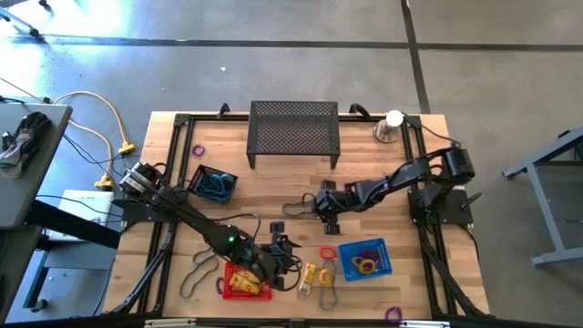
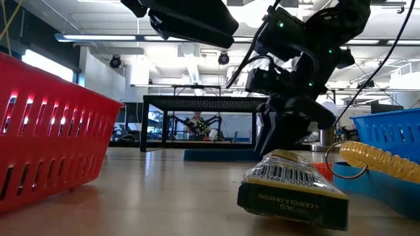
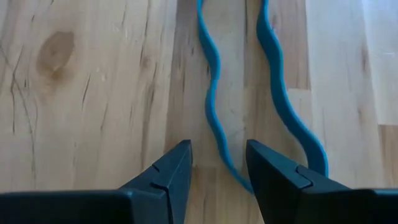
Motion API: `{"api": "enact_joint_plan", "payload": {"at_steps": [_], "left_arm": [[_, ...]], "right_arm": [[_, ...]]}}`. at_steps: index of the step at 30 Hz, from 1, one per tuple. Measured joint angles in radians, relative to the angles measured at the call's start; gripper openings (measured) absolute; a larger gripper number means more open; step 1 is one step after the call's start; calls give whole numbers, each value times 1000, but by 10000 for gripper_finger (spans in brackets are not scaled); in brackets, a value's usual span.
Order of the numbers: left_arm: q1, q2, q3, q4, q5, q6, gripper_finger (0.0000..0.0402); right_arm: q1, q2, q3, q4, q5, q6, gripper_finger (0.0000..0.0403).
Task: Pick & Place Office Desk Supplies
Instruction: Put the blue rubber band into the black bin
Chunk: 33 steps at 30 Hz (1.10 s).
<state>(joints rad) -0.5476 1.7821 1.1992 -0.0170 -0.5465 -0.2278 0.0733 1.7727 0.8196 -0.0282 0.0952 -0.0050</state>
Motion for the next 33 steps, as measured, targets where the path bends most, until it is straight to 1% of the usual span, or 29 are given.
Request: {"api": "enact_joint_plan", "payload": {"at_steps": [4,7,13,20,27,33], "left_arm": [[3,0,0,2,0,63,183],[11,0,0,3,0,101,183],[43,0,0,4,-1,83,183],[56,0,0,-2,-1,27,183],[54,0,0,-2,0,-56,183],[49,0,0,-32,-1,-58,183]], "right_arm": [[-15,15,0,31,-10,0,144],[-26,16,0,32,-38,0,144],[-46,17,0,28,-46,2,135],[-48,19,0,28,-50,5,92],[-46,19,0,30,-44,13,10],[-9,-1,-2,29,22,66,3]]}}
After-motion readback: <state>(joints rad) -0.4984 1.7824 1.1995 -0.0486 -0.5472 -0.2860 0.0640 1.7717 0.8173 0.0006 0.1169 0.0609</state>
